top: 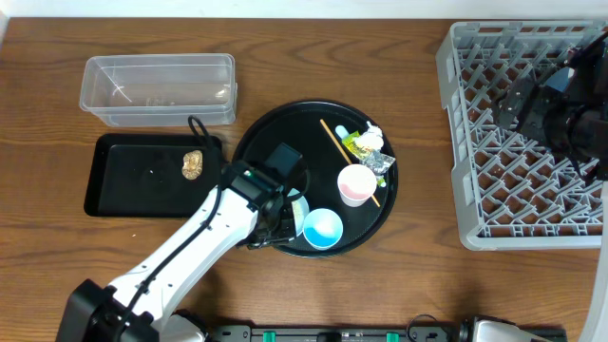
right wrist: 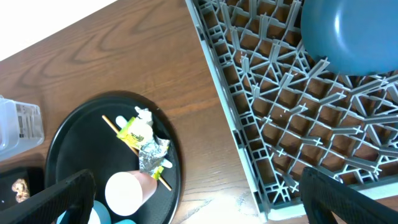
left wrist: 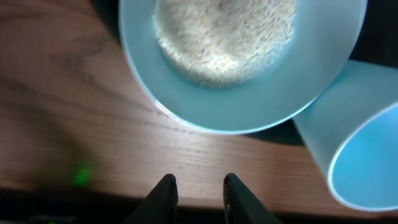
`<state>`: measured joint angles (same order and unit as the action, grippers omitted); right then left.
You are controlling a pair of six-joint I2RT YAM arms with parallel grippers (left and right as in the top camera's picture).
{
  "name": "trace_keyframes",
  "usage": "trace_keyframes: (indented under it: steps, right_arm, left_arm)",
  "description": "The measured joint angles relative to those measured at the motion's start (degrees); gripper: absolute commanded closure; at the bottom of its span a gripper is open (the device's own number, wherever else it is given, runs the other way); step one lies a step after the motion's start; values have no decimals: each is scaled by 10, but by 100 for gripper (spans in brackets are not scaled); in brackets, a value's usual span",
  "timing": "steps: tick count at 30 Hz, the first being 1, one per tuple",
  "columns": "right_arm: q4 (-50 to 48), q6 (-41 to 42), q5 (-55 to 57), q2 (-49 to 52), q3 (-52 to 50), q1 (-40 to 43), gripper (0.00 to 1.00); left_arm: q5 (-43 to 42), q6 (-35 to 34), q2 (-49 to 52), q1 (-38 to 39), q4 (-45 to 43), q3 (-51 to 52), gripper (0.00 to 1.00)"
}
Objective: Sort waste into correct bins and load items into the dishwasher rack
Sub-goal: 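Move the left gripper to the white rice bowl rim, then close the left gripper on the white bowl rim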
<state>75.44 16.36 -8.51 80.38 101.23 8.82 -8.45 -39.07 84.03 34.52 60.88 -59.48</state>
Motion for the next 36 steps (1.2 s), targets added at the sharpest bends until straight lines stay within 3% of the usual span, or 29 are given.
trace_keyframes:
  steps: [16, 20, 26, 36]
  right_arm:
    - [0, 0, 0, 0, 0, 0, 1]
    - [0, 0, 0, 0, 0, 0, 1]
    - [0, 0, 0, 0, 0, 0, 1]
    - [0, 0, 0, 0, 0, 0, 1]
  left_arm:
    - [-32, -23, 30, 3, -51, 5, 81]
    - [-33, -37, 30, 8, -85, 30, 94]
    - [-50, -48, 30, 9, -149, 61, 94]
    - [-68, -66, 30, 14, -182, 66, 94]
